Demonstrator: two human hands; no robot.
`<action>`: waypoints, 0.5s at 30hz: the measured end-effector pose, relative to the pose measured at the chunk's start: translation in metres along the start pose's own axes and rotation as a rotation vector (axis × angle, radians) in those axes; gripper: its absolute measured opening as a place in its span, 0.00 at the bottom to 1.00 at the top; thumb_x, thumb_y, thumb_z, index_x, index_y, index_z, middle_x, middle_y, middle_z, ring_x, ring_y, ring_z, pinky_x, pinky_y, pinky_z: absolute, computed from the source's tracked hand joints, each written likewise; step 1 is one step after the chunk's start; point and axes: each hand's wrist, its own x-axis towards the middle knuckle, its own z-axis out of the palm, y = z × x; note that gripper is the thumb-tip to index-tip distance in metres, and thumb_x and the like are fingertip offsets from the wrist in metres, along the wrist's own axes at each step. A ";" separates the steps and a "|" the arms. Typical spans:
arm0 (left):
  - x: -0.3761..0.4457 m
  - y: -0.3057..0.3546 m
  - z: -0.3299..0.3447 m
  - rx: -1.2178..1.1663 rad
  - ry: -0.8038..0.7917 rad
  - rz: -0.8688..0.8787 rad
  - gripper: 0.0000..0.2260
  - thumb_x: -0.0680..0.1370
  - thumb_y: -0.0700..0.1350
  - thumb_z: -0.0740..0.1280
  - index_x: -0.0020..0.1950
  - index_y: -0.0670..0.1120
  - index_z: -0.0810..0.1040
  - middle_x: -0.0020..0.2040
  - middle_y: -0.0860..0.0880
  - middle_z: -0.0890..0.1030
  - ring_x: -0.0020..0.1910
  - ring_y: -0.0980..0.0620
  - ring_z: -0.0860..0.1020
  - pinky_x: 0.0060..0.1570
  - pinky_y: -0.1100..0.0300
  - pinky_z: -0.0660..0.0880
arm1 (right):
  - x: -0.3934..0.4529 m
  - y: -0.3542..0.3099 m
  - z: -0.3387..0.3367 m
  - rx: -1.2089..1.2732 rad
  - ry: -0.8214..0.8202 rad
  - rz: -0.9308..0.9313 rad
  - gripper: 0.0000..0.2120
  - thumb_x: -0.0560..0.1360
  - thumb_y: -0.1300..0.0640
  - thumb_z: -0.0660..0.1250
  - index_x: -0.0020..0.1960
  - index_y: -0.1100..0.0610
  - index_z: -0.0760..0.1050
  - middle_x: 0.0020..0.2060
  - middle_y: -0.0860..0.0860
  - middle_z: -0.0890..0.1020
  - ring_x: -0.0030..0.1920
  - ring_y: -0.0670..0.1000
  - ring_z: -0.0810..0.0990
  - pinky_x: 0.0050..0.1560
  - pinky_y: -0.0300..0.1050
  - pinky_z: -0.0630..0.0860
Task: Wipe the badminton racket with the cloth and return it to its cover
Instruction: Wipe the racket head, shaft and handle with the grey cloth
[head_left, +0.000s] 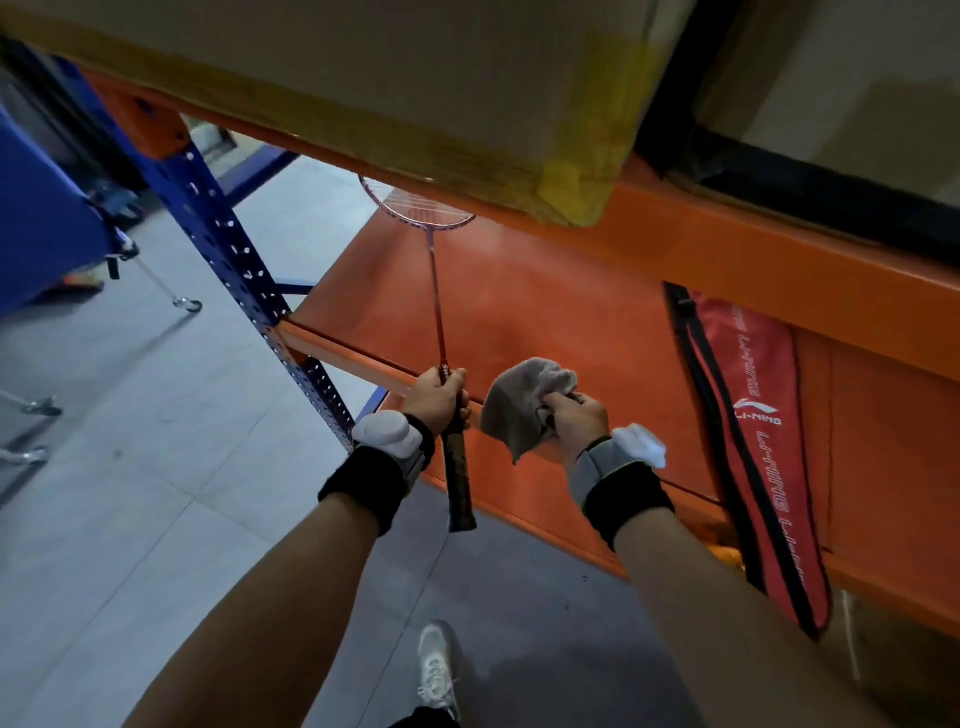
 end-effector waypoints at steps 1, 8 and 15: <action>0.007 0.007 -0.009 0.009 0.003 0.007 0.11 0.83 0.43 0.58 0.41 0.45 0.66 0.29 0.47 0.68 0.21 0.53 0.68 0.27 0.59 0.71 | 0.005 -0.003 0.014 0.018 -0.002 0.018 0.11 0.73 0.67 0.65 0.34 0.58 0.75 0.27 0.54 0.76 0.28 0.51 0.75 0.36 0.43 0.74; 0.059 0.040 -0.072 0.079 0.048 0.047 0.12 0.83 0.42 0.59 0.39 0.45 0.66 0.30 0.46 0.69 0.22 0.52 0.68 0.25 0.60 0.71 | 0.022 -0.033 0.113 0.351 -0.021 0.148 0.11 0.75 0.71 0.57 0.42 0.61 0.75 0.29 0.56 0.74 0.28 0.52 0.73 0.32 0.46 0.78; 0.091 0.046 -0.097 0.116 0.029 0.060 0.11 0.83 0.41 0.58 0.40 0.45 0.66 0.30 0.46 0.69 0.19 0.54 0.68 0.21 0.63 0.70 | 0.029 -0.026 0.164 0.259 -0.004 0.178 0.12 0.75 0.71 0.56 0.51 0.60 0.75 0.34 0.56 0.77 0.30 0.52 0.75 0.32 0.43 0.77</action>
